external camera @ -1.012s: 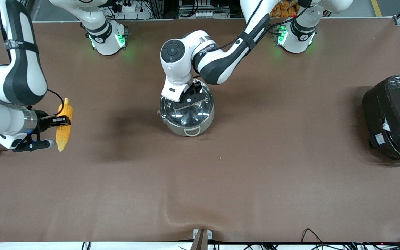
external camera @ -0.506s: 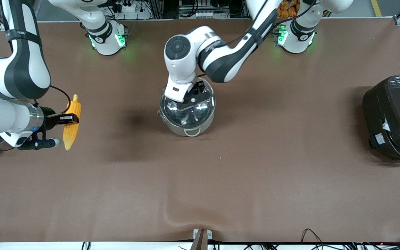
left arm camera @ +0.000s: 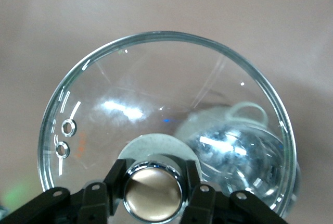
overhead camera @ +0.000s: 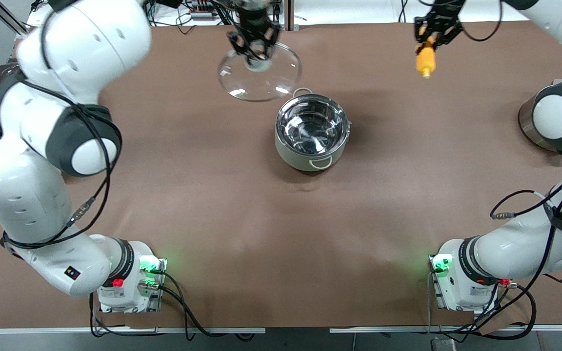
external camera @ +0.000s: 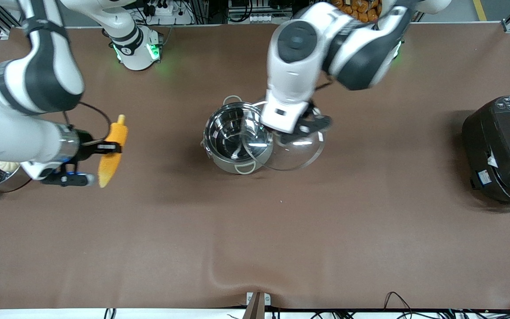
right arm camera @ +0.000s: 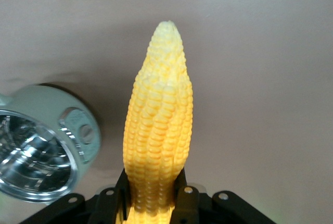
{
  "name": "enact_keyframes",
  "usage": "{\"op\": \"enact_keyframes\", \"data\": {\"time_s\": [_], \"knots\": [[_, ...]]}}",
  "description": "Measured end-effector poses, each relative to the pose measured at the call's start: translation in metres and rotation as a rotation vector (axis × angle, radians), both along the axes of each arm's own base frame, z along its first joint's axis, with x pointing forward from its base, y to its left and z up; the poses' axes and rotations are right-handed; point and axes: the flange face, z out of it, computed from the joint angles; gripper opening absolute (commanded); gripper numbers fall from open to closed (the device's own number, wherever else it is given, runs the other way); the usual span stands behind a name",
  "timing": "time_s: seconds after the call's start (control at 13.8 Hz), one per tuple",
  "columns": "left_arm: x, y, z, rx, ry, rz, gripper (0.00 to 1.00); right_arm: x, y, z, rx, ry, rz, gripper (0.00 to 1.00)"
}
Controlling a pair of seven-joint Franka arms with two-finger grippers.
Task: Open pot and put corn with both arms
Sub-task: 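Set the lid on the table while the right gripper carries the corn over the pot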
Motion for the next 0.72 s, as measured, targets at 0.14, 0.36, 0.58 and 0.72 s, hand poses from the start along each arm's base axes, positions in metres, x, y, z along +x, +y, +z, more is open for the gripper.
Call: {"op": "enact_keyframes", "data": {"time_s": [0.14, 0.36, 0.58, 0.72], "knots": [[0.03, 0.054, -0.009, 0.017, 0.034, 0.017, 0.0, -0.009, 0.054, 0.002, 0.002, -0.014, -0.055, 0.28], [0.07, 0.139, -0.052, 0.03, 0.103, 0.004, 0.0, -0.026, 0.127, -0.002, -0.007, -0.045, -0.099, 0.28], [0.096, 0.227, -0.109, -0.002, 0.101, -0.025, 0.0, -0.041, 0.184, -0.026, -0.023, -0.06, -0.122, 0.28], [0.095, 0.271, -0.154, -0.016, 0.093, -0.029, 0.0, -0.051, 0.219, -0.054, -0.035, -0.068, -0.14, 0.3]]}}
